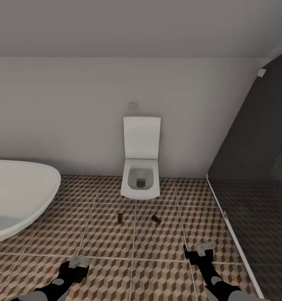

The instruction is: Take the four mousetraps from the cabinet in the bathroom and place them on the bathroom floor. Make sure all four end up on the same floor surface, and ensure that at least two of them are either under or directly next to the same bathroom sink.

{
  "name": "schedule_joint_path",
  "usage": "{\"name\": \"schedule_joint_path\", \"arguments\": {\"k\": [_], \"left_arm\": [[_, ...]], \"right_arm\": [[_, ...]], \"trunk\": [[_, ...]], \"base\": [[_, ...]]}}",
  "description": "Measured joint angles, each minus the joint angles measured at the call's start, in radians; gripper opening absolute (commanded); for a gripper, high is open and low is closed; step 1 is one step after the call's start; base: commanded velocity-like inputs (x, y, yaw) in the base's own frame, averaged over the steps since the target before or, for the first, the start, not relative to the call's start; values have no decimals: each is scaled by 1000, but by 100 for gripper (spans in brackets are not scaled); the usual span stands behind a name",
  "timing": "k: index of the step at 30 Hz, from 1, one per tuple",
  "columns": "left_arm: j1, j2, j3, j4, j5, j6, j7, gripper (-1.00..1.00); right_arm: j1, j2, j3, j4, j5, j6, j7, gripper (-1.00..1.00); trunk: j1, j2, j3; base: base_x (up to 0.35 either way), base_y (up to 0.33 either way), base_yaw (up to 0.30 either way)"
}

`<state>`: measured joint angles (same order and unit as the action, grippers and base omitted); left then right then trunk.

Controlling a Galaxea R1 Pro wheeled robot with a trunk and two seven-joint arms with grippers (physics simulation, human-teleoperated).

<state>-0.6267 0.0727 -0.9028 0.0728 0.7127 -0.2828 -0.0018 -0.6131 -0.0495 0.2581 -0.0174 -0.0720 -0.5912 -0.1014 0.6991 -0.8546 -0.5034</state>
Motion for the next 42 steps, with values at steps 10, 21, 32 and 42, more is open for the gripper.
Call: {"name": "schedule_joint_path", "arguments": {"k": [10, 21, 32, 42], "left_arm": [[0, 0, 0, 0, 0, 0, 0, 100], [0, -1, 0, 0, 0, 0, -1, 100], [0, -1, 0, 0, -1, 0, 0, 100], [0, -2, 0, 0, 0, 0, 0, 100]], "right_arm": [[0, 0, 0, 0, 0, 0, 0, 100], [0, 0, 0, 0, 1, 0, 0, 100], [0, 0, 0, 0, 0, 0, 0, 100], [1, 0, 0, 0, 1, 0, 0, 100]], "trunk": [[-38, 70, 48], [-81, 147, 100], [-123, 224, 152], [-161, 295, 200]], "base": [[0, 0, 0], [0, 0, 0], [0, 0, 0], [0, 0, 0]]}}
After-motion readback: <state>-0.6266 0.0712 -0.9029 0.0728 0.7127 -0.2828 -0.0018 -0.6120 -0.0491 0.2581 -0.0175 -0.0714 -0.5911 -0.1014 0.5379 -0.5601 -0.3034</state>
